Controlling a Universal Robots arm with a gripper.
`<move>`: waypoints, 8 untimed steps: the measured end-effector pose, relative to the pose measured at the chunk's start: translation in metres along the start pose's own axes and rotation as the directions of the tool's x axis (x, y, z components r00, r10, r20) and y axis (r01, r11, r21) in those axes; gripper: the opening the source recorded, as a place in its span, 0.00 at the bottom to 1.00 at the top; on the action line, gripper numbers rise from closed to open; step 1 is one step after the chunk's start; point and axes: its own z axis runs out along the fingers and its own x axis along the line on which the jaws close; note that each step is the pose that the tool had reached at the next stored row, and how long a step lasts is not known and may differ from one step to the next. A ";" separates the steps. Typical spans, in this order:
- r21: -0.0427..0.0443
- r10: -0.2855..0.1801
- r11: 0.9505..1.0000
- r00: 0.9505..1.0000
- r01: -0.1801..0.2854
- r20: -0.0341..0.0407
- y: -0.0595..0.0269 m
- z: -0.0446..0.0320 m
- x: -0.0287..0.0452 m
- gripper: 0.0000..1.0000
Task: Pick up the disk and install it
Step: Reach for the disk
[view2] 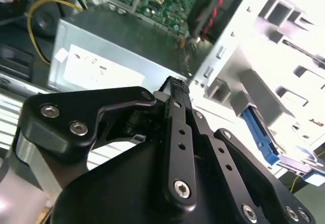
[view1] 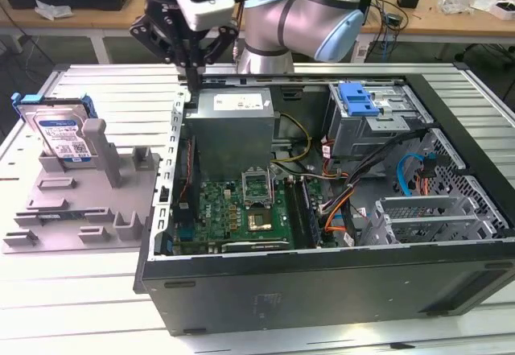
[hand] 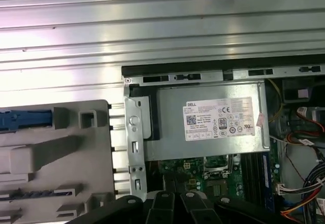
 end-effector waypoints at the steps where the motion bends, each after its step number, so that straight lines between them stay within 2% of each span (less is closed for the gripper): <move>1: 0.000 0.000 1.000 1.000 0.000 0.000 0.0017 0.0002 0.0048 0.11; 8: 0.000 0.001 1.000 1.000 -0.001 0.000 0.0111 0.0021 0.0341 0.11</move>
